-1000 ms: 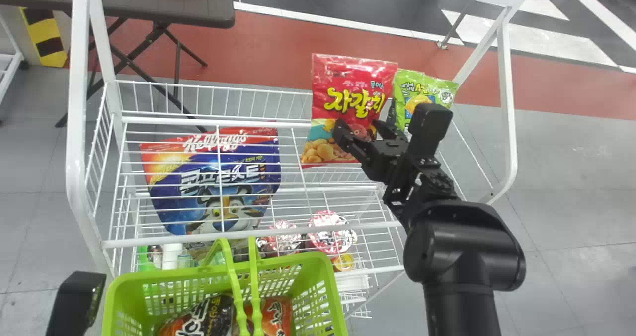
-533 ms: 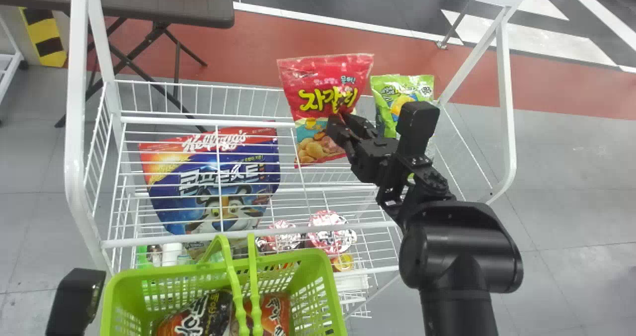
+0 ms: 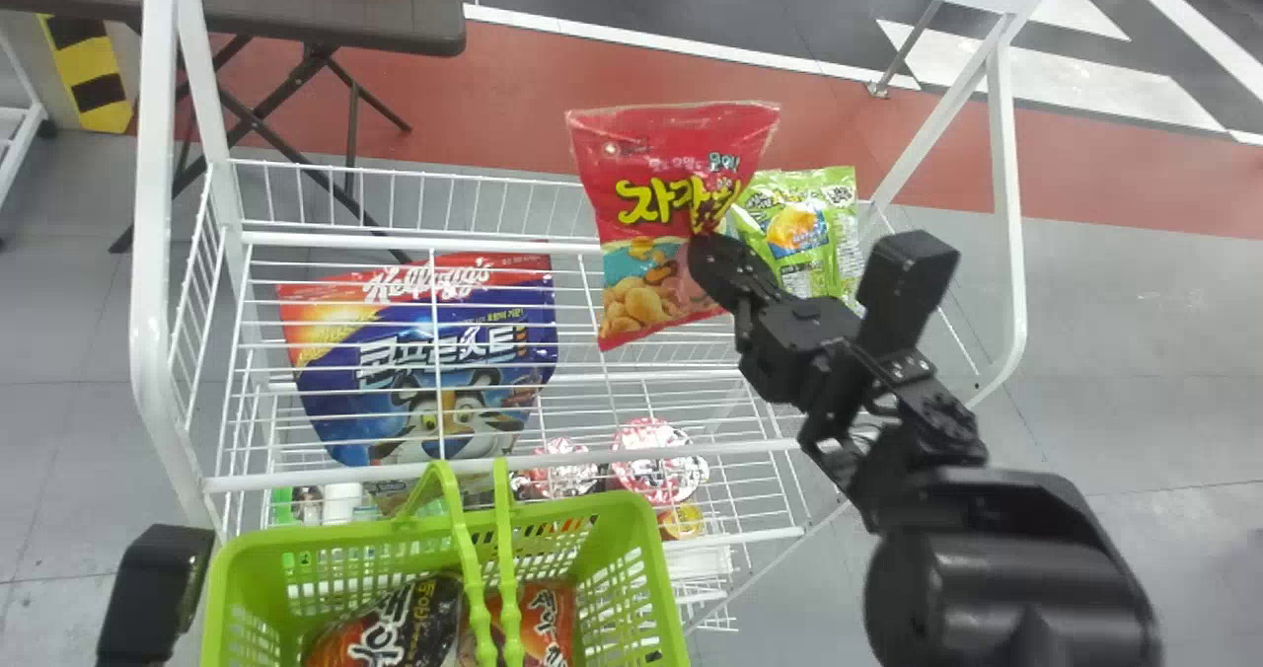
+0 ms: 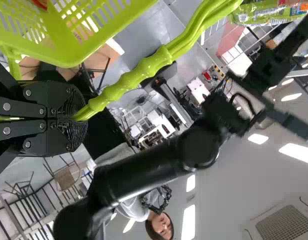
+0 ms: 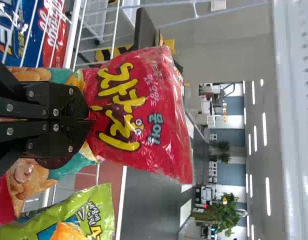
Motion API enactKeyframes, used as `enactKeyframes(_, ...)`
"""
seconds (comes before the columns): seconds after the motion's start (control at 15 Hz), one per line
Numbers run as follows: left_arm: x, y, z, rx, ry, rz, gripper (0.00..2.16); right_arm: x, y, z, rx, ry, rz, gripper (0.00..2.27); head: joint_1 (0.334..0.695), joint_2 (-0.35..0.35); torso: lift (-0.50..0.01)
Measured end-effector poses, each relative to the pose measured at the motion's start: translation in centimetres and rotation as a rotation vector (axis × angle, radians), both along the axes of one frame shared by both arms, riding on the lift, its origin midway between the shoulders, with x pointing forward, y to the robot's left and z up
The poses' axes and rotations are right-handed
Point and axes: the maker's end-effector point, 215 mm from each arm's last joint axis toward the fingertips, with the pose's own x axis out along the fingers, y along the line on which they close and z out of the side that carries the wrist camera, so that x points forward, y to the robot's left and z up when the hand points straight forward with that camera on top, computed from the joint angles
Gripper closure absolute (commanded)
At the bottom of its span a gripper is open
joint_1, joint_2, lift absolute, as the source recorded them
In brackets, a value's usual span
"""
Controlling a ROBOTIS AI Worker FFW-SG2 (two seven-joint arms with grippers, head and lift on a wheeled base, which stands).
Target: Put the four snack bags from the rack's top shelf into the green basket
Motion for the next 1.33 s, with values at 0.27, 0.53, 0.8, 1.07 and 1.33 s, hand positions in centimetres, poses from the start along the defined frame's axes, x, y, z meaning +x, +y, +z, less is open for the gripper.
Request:
enactKeyframes(0.27, 0.3, 0.0, -0.1, 0.009, 0.003, 0.004, 1.66, -7.9, 1.0, 0.4, 0.111, 0.157, 0.07, 2.1, 0.695, -0.35, 0.0)
enactKeyframes(0.53, 0.3, -0.1, -0.3, 0.011, 0.006, 0.006, 1.66, -16.9, 1.7, -3.5, 0.3, 0.514, 0.092, 2.1, 0.695, -0.35, 0.0)
enactKeyframes(0.8, 0.2, -0.3, -0.2, 0.005, 0.003, 0.005, 1.66, -24.5, 3.9, -5.9, 0.463, 0.779, 0.12, 2.1, 0.695, -0.35, 0.0)
enactKeyframes(1.07, 0.0, -0.6, -0.1, -0.002, 0.001, -0.003, 1.66, -26.5, 5.5, -8.8, 0.511, 0.876, 0.126, 2.1, 0.695, -0.35, 0.0)
enactKeyframes(1.33, -0.6, -0.8, 0.0, -0.008, 0.004, -0.006, 1.66, -28.4, 7.7, -12.3, 0.539, 0.982, 0.15, 2.1, 0.695, -0.35, 0.0)
